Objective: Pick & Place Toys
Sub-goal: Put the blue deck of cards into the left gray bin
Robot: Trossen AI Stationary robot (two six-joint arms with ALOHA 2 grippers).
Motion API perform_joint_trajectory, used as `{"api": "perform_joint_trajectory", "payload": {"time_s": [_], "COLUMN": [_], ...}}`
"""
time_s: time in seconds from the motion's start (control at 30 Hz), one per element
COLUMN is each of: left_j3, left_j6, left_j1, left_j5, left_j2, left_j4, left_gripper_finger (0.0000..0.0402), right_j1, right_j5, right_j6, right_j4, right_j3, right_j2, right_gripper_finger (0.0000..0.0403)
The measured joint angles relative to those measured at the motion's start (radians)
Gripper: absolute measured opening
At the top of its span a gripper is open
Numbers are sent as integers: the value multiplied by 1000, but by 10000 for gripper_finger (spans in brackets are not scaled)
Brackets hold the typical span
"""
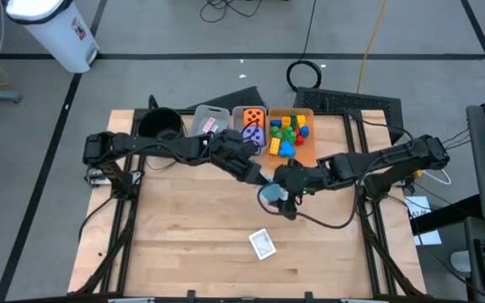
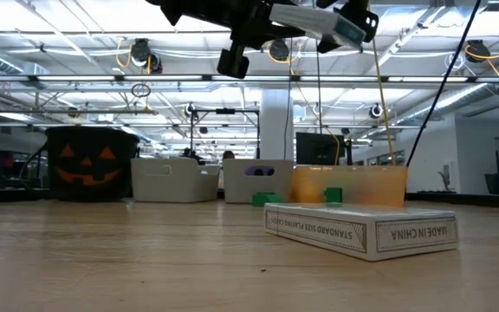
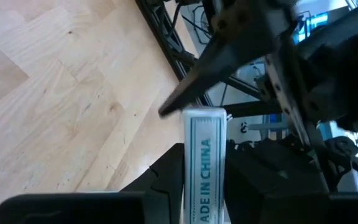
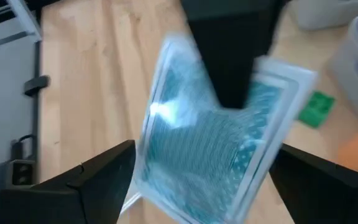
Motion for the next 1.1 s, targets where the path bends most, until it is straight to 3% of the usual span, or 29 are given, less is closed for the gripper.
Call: {"api": "perform_joint_trajectory", "payload": {"time_s": [0.13, 0.27, 0.57, 0.87, 1.1], "left_j3": [0, 0, 0, 0, 0], "left_j6": [6, 20, 41, 105, 194], "left_j1": [1, 1, 12, 89, 199], "left_j5": [-5, -6, 30, 61, 51], "left_j2": [0, 0, 0, -59, -201], "left_j4": [1, 1, -4, -11, -125], "left_gripper_finger": [90, 68, 78, 69, 71], "right_j1": [-22, -37, -81, -104, -104], "right_j5": [-66, -69, -57, 122, 156], "right_j6": [5, 4, -23, -15, 57], "right_j4": [-1, -5, -11, -10, -5], "right_j3": [0, 0, 0, 0, 0], "right_j2": [0, -11, -101, -274, -345], "right_gripper_finger": [355, 356, 356, 357, 357]}}
